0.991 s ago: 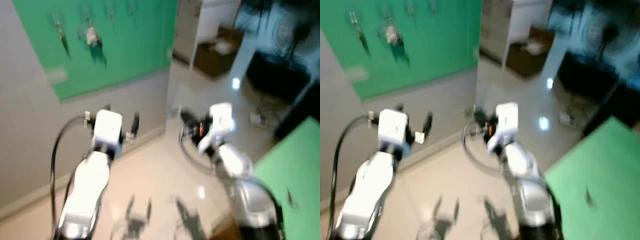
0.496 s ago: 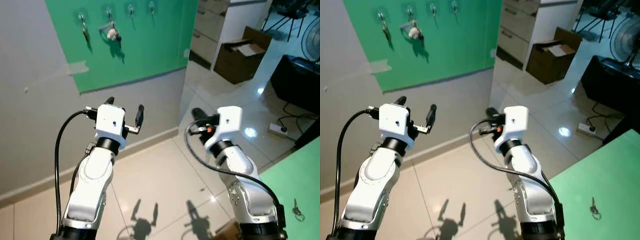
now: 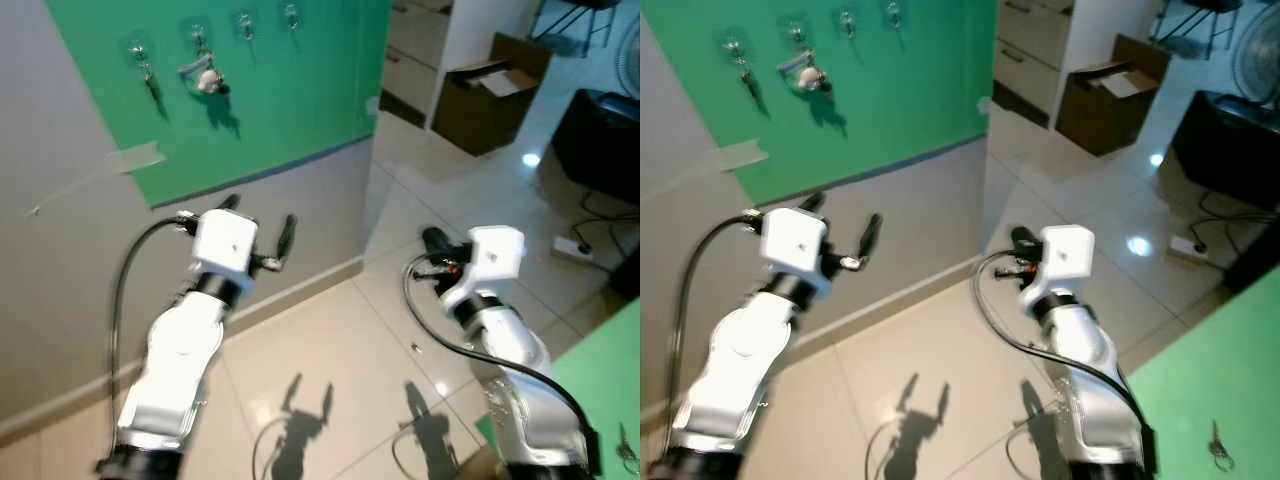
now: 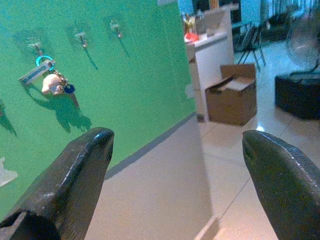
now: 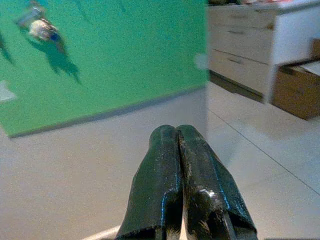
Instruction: Hang keys on a hook
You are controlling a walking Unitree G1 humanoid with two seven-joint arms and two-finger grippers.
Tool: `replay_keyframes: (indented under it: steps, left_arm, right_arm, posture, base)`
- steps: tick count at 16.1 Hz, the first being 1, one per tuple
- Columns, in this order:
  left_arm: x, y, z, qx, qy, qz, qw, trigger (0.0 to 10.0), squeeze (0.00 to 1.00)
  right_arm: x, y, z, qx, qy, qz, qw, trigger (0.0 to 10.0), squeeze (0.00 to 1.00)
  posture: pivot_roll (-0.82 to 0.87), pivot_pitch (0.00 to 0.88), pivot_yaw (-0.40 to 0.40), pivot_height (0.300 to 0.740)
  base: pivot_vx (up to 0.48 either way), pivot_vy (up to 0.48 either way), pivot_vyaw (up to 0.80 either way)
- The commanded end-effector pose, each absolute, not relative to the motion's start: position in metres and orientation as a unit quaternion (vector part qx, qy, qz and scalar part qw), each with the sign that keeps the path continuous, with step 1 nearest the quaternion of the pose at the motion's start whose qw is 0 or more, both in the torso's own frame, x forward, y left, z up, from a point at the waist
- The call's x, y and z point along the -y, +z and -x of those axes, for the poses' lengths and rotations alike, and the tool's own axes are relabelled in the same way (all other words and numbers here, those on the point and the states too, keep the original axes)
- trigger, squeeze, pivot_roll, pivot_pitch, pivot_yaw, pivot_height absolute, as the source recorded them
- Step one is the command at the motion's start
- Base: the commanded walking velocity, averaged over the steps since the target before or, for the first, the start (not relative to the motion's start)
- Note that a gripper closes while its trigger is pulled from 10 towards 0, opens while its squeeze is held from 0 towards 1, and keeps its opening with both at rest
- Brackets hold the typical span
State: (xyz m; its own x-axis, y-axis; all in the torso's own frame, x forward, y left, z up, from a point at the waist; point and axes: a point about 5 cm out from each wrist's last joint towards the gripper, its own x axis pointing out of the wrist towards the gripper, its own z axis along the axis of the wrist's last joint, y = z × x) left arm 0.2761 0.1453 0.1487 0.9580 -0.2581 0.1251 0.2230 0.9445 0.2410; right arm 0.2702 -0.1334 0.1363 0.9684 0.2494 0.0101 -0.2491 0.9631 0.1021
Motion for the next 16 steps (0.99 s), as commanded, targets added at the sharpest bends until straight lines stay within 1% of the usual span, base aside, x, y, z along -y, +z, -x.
replay_keyframes:
  steps: [1, 3, 5, 8, 9, 10, 15, 16]
  left_arm:
    - [-0.137, 0.15, -0.276, 0.084, -0.135, -0.106, 0.981, 10.0, 0.0]
    - [-0.138, 0.151, -0.275, 0.085, -0.132, -0.102, 0.982, 10.0, 0.0]
    - [-0.14, 0.151, -0.274, 0.086, -0.128, -0.1, 0.983, 10.0, 0.0]
    - [-0.14, 0.146, -0.269, 0.077, -0.141, -0.1, 0.982, 10.0, 0.0]
    - [-0.139, 0.142, -0.268, 0.068, -0.148, -0.105, 0.981, 10.0, 0.0]
    - [-0.139, 0.139, -0.267, 0.062, -0.157, -0.114, 0.979, 10.0, 0.0]
    - [-0.141, 0.137, -0.267, 0.053, -0.174, -0.114, 0.977, 10.0, 0.0]
    - [-0.14, 0.137, -0.267, 0.053, -0.175, -0.113, 0.977, 10.0, 0.0]
  right_arm:
    - [0.147, 0.137, -0.268, 0.002, 0.104, -0.042, 0.994, 10.0, 0.0]
    - [0.145, 0.138, -0.27, 0.003, 0.107, -0.043, 0.993, 10.0, 0.0]
    - [0.138, 0.138, -0.272, 0.0, 0.121, -0.053, 0.991, 10.0, 0.0]
    - [0.136, 0.134, -0.268, -0.008, 0.121, -0.067, 0.99, 10.0, 0.0]
    - [0.14, 0.124, -0.267, -0.043, 0.1, -0.072, 0.991, 10.0, 0.0]
    - [0.144, 0.118, -0.264, -0.058, 0.078, -0.097, 0.991, 10.0, 0.0]
    - [0.161, 0.112, -0.251, -0.072, 0.008, -0.089, 0.993, 10.0, 0.0]
    - [0.162, 0.112, -0.25, -0.073, 0.005, -0.086, 0.994, 10.0, 0.0]
  posture:
    - [0.03, 0.0, 0.045, 0.74]
    - [0.03, 0.0, 0.038, 0.74]
    - [0.04, 0.0, 0.032, 0.74]
    - [0.04, 0.0, 0.026, 0.74]
    - [0.04, 0.0, 0.026, 0.74]
    - [0.04, 0.0, 0.026, 0.74]
    - [0.03, 0.0, 0.041, 0.74]
    - [0.02, 0.0, 0.041, 0.74]
  base:
    - [0.42, 0.0, 0.0]
    - [0.418, 0.0, 0.0]
    - [0.418, 0.0, 0.0]
    - [0.0, 0.0, 0.0]
    - [0.0, 0.0, 0.0]
    - [0.0, 0.0, -0.8]
    - [0.0, 0.0, -0.8]
    - [0.0, 0.0, -0.8]
